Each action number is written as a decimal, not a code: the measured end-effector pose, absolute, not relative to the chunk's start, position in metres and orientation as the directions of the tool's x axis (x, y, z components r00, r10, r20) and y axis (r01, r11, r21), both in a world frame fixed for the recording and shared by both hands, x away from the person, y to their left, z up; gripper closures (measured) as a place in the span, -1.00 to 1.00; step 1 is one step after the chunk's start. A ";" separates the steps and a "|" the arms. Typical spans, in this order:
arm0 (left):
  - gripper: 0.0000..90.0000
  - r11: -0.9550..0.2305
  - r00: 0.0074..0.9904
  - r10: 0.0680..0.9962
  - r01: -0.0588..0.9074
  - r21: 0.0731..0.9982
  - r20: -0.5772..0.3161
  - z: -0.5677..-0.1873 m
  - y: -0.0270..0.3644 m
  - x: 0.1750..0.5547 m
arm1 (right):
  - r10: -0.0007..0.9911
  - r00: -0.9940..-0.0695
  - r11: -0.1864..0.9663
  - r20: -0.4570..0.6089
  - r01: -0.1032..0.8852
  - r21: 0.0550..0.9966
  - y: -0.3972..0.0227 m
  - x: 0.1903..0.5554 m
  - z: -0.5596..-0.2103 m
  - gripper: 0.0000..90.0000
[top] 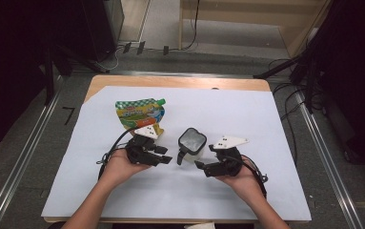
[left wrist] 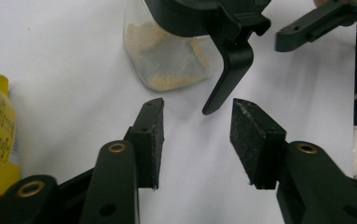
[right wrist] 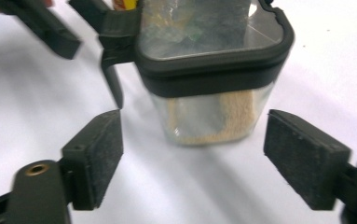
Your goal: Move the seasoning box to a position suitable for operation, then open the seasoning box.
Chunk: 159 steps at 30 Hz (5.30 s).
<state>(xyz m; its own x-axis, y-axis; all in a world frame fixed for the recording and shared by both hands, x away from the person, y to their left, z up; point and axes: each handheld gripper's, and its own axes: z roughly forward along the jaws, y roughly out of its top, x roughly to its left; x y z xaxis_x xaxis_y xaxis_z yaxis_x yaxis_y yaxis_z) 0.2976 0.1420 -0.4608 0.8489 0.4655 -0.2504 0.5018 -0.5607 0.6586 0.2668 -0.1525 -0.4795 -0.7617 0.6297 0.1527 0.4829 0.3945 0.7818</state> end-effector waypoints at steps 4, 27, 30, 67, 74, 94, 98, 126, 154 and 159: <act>0.63 -0.546 0.849 0.452 0.505 0.668 -0.273 -0.461 0.142 0.303 | 0.641 -0.750 0.362 0.167 0.486 0.795 -0.159 0.267 -0.471 -0.34; 1.00 -0.555 0.832 0.451 0.544 0.629 -0.322 -0.466 0.118 0.308 | 0.666 -0.719 0.339 0.196 0.526 0.780 -0.177 0.275 -0.470 0.89; 1.00 -0.554 0.830 0.456 0.547 0.628 -0.321 -0.467 0.116 0.307 | 0.659 -0.716 0.330 0.229 0.549 0.768 -0.175 0.276 -0.470 0.96; 1.00 -0.575 0.860 0.399 0.505 0.644 -0.318 -0.473 0.079 0.287 | 0.690 -0.689 0.312 0.222 0.560 0.767 -0.161 0.291 -0.481 1.00; 0.96 -0.580 0.857 0.380 0.514 0.632 -0.348 -0.467 0.086 0.287 | 0.691 -0.686 0.301 0.227 0.560 0.772 -0.169 0.282 -0.475 1.00; 0.42 -0.551 0.846 0.393 0.531 0.644 -0.361 -0.455 0.122 0.295 | 0.630 -0.737 0.346 0.246 0.549 0.761 -0.146 0.230 -0.467 1.00; 0.35 -0.554 0.847 0.401 0.527 0.645 -0.348 -0.456 0.126 0.297 | 0.608 -0.752 0.368 0.255 0.551 0.749 -0.133 0.227 -0.472 1.00; 0.08 -0.535 0.838 0.414 0.539 0.651 -0.355 -0.459 0.132 0.302 | 0.606 -0.758 0.395 0.241 0.550 0.736 -0.111 0.235 -0.489 1.00; 0.08 -0.540 0.838 0.413 0.540 0.646 -0.356 -0.460 0.131 0.302 | 0.656 -0.714 0.367 0.245 0.585 0.723 -0.145 0.247 -0.484 1.00; 0.08 -0.537 0.837 0.413 0.543 0.645 -0.360 -0.460 0.132 0.302 | 0.671 -0.696 0.346 0.258 0.601 0.721 -0.154 0.251 -0.481 1.00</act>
<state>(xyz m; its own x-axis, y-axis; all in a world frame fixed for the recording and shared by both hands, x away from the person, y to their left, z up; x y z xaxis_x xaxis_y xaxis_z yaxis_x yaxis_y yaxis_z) 0.3025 0.1316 -0.4598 0.8365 0.4129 -0.3603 0.5431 -0.5373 0.6453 0.2511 -0.1541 -0.4813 -0.6956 0.6706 0.2578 0.6006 0.3458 0.7209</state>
